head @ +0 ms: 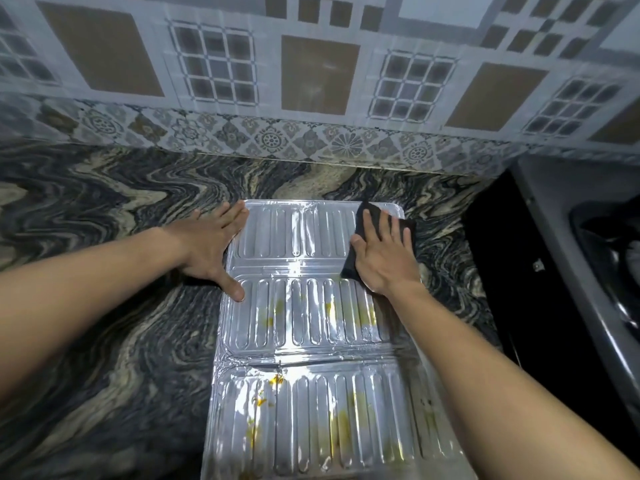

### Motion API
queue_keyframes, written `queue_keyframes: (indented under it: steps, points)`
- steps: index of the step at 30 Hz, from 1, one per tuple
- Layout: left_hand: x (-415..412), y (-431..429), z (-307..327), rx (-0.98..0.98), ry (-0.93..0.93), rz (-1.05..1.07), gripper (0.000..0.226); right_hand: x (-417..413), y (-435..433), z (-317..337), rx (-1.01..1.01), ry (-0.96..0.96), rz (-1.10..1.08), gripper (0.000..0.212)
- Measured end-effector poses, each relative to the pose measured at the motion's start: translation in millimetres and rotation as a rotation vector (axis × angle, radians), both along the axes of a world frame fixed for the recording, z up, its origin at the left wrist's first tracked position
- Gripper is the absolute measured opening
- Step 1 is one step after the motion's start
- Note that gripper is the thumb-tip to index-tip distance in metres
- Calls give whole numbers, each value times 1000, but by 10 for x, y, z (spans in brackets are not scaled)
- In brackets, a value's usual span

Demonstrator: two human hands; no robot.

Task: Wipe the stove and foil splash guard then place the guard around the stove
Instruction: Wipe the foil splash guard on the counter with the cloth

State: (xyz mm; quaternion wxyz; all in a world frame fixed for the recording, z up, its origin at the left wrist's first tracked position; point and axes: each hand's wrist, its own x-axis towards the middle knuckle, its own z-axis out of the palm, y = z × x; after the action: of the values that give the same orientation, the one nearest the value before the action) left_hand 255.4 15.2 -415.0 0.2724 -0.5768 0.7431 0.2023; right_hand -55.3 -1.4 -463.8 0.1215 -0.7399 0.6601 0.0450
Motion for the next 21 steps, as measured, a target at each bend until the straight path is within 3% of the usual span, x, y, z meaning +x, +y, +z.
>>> queue_keyframes:
  steps: [9,21]
  points:
    - [21,-15,-19,-8,11,-3,163,-4,657,-15,-30,-10,-46,60]
    - [103,-163,-67,-12,25,-25,163,598,770,-29,-33,-40,148,58]
